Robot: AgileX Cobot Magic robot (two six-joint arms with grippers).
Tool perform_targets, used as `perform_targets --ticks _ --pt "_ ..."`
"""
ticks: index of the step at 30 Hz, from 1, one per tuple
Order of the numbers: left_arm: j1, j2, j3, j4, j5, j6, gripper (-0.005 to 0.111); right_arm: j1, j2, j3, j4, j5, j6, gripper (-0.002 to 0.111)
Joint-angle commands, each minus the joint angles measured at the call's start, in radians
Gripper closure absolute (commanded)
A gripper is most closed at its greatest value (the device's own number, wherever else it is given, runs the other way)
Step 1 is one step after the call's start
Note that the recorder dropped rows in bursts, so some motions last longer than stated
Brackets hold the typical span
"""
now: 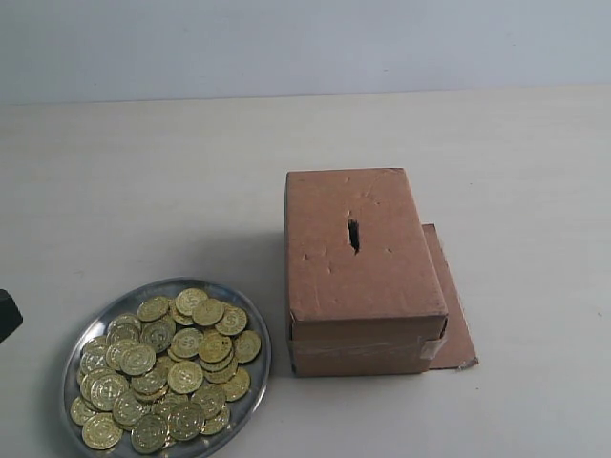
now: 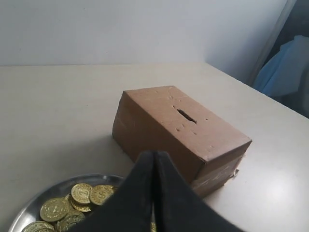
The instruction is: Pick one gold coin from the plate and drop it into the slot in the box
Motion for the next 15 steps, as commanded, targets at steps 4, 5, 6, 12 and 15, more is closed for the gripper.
perform_targets --ticks 4,5,6,12,15 --pt "0.003 -0.004 0.021 -0.005 -0.040 0.023 0.107 -0.006 -0.003 0.138 0.019 -0.246 0.032 0.108" --pt "0.003 -0.004 0.021 -0.005 -0.037 0.025 0.107 -0.006 -0.003 0.161 0.019 -0.293 0.030 0.108" --pt "0.003 -0.004 0.021 -0.005 -0.035 0.028 0.107 -0.006 -0.003 0.189 0.016 -0.341 0.031 0.108" --pt "0.003 -0.004 0.021 -0.004 -0.029 0.054 0.107 -0.006 -0.003 0.302 0.019 -0.391 0.033 0.108" --pt "0.003 -0.004 0.021 -0.004 -0.023 0.058 0.107 -0.006 -0.003 0.302 0.031 -0.337 0.033 0.108"
